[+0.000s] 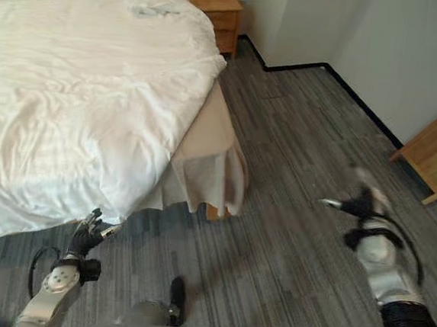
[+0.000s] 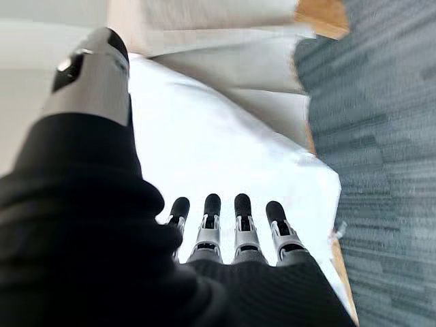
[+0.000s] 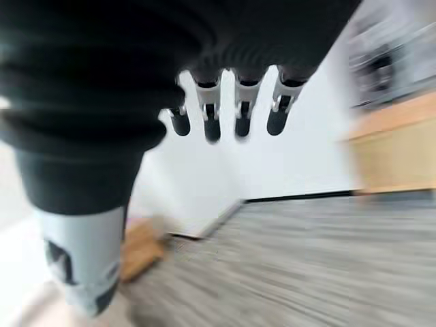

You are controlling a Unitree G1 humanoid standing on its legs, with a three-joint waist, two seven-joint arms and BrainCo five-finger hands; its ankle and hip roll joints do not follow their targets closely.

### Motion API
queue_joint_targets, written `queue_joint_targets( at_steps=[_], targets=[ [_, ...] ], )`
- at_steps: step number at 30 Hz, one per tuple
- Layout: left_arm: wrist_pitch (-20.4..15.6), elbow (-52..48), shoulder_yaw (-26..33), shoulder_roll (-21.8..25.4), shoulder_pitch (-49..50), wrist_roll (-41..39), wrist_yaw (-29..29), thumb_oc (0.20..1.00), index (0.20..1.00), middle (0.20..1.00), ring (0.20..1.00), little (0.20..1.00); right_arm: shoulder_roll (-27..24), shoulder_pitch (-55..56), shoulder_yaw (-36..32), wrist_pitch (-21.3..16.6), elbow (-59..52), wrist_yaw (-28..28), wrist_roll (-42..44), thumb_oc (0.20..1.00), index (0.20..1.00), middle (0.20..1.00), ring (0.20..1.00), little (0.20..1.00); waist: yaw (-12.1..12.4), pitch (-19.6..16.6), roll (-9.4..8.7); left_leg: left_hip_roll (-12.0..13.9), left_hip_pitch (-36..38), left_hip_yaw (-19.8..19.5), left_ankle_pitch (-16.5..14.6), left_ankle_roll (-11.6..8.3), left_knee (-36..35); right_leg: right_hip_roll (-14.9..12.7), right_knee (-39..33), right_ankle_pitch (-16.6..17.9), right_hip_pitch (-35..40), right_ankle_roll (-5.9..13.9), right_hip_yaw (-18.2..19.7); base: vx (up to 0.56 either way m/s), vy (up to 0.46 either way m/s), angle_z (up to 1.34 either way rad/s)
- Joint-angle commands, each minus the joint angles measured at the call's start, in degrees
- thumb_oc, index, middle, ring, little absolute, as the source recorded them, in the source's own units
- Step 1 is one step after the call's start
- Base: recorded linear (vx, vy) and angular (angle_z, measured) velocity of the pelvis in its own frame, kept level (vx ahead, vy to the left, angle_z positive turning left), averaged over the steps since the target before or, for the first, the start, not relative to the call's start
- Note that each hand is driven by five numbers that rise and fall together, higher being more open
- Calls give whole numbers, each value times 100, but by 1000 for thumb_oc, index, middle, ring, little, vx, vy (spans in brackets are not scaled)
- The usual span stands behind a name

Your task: Making the bed.

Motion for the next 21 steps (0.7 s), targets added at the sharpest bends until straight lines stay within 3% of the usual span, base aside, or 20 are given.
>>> queue_joint_targets(
  at_steps=[1, 3, 5, 6, 7, 9, 10, 13, 14, 17, 20, 21],
  targets=[
    [-182, -371, -89, 26, -480, 284, 222, 1000, 1000, 1000, 1000, 1000, 569, -510, 278, -219, -347, -123, -444, 1000, 1000, 1000, 1000, 1000, -25, 162, 287, -6, -54, -527, -141, -316, 35, 147, 172, 1590, -62, 44, 333, 367, 114, 51],
    [-161, -370, -106, 10, -597, 302, 305, 1000, 1000, 1000, 1000, 1000, 862, -498, 403, -158, -252, -224, -554, 1000, 1000, 1000, 1000, 1000, -133, 253, 348, 4, 18, -735, -219, -366, 35, 20, -120, 1275, -392, -124, 264, 286, -58, 70],
    [-173, -464, -154, 16, -684, 343, 361, 1000, 1000, 1000, 1000, 1000, 1117, -493, 528, -80, -120, -315, -606, 1000, 1000, 1000, 1000, 1000, -224, 294, 342, 8, 81, -1049, -247, -463, 35, 101, -1022, 970, -381, -299, 276, 307, -183, 118],
    [-189, -502, -194, 9, -694, 348, 387, 1000, 1000, 1000, 1000, 1000, 1251, -441, 602, -58, -57, -371, -644, 1000, 1000, 1000, 1000, 1000, -256, 303, 307, -14, 113, -1210, -287, -511, 35, 178, -1803, 933, -355, -343, 450, 334, -241, 133],
    [-188, -521, -207, -23, -711, 334, 405, 1000, 1000, 1000, 1000, 1000, 1336, -418, 616, -41, 5, -443, -648, 1000, 1000, 1000, 1000, 1000, -291, 311, 276, -40, 161, -1374, -346, -531, 35, 223, -2431, 983, -381, -350, 685, 332, -273, 133],
    [-199, -568, -173, -62, -774, 333, 441, 1000, 1000, 1000, 1000, 1000, 1471, -404, 599, 28, 86, -564, -672, 1000, 1000, 1000, 1000, 1000, -338, 314, 237, -34, 191, -1669, -426, -599, 35, 207, -3220, 1399, -509, -272, 1139, 300, -279, 135],
    [-194, -618, 6, -19, -775, 346, 460, 1000, 1000, 1000, 1000, 1000, 1256, -246, 237, 43, -442, -387, -531, 1000, 1000, 1000, 1000, 1000, -393, 318, 190, 8, 244, -1782, -493, -654, 35, 161, -3402, 1570, -632, -222, 1254, 311, -308, 132],
    [-239, -744, 307, 172, -728, 555, 565, 1000, 1000, 1000, 1000, 1000, 976, 63, -186, -95, -974, -256, -314, 1000, 1000, 1000, 1000, 1000, -423, 308, 178, 169, 436, -1905, -604, -771, 35, 39, -3402, 1764, -697, -153, 1066, 250, -276, 120],
    [-172, -865, 324, 411, -815, 1174, 617, 1000, 1000, 1000, 1000, 1000, 810, -202, -55, -123, -480, -221, -216, 1000, 1000, 1000, 1000, 1000, -366, 257, 95, 249, 562, -1938, -674, -854, 35, -9, -3423, 1788, -573, -203, 994, 282, -302, 43],
    [8, -1222, 735, 605, -594, 1980, 840, 1000, 1000, 1000, 1000, 1000, 870, -12, -136, -223, -347, -173, -272, 1000, 1000, 1000, 1000, 1000, -361, 167, 112, 450, 707, -1946, -705, -938, 35, 23, -3584, 1754, -296, -227, 806, 305, -289, 44],
    [124, -1061, 1085, 637, -617, 2138, 1126, 1000, 1000, 1000, 1000, 1000, 988, 246, -338, -190, -478, -211, -301, 1000, 1000, 1000, 1000, 1000, -433, 125, 169, 486, 630, -1781, -704, -970, 193, 30, -3744, 1668, -42, -277, 604, 135, -100, 34],
    [234, -884, 1238, 715, -804, 2303, 1350, 1000, 1000, 1000, 1000, 1000, 1000, 346, -433, -151, -586, -276, -321, 1000, 1000, 1000, 1000, 1000, -523, 142, 198, 507, 411, -1373, -621, -978, 405, -80, -3782, 1566, 89, -290, 422, 45, 28, 11]
  ],
)
